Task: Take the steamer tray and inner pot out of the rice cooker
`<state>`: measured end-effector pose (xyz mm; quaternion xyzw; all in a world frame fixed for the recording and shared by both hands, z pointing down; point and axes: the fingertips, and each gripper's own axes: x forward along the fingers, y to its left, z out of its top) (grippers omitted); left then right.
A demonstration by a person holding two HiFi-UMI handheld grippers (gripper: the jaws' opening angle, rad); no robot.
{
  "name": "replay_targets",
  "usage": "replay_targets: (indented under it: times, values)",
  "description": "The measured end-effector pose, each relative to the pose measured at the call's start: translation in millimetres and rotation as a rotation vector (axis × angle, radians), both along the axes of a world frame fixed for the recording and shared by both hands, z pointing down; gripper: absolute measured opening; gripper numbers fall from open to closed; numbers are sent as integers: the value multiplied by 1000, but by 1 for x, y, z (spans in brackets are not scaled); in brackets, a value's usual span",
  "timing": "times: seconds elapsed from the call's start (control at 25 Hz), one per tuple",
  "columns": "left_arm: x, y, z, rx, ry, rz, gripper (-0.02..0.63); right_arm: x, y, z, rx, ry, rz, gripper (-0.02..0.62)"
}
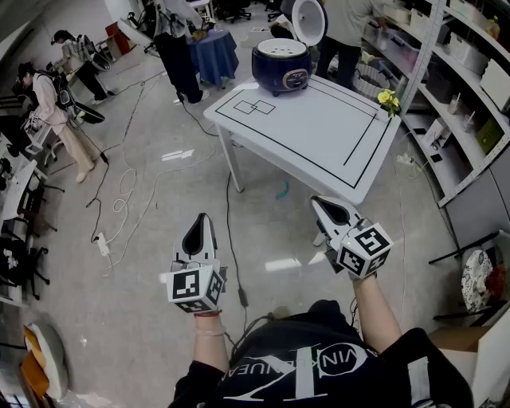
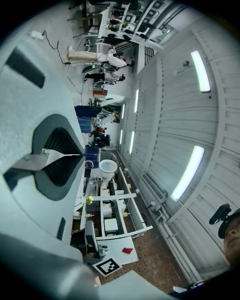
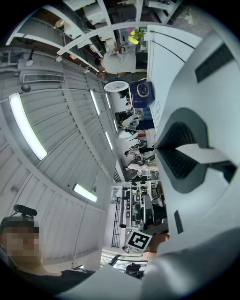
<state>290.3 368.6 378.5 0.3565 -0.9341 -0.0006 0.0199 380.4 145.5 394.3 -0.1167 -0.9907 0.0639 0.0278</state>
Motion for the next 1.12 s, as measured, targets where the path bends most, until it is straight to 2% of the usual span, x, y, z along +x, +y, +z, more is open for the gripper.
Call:
replay_targets:
  times: [0.44,0.76,0.8,0.84,1.0,1.12]
  values:
    - [-5,11,10,13,32,-2,15,-4,7,8,-14,14,9,-3]
    - [-10,13,8,96,46,13,18,-2,2,9,1,15,51,-2]
    - [-11,12,9,102,51,17,20,-3,0,9,-10,17,52,72]
    - [-13,11,10,106,55,20,23,-5,-2,9,-21,17,55,119]
    - [-26,11,17,100,68,19,63,-19,-10,11,-41,9,71,156]
    - [-47,11,20,94,75,17,63,-42,-16,11,-54,3,72,161]
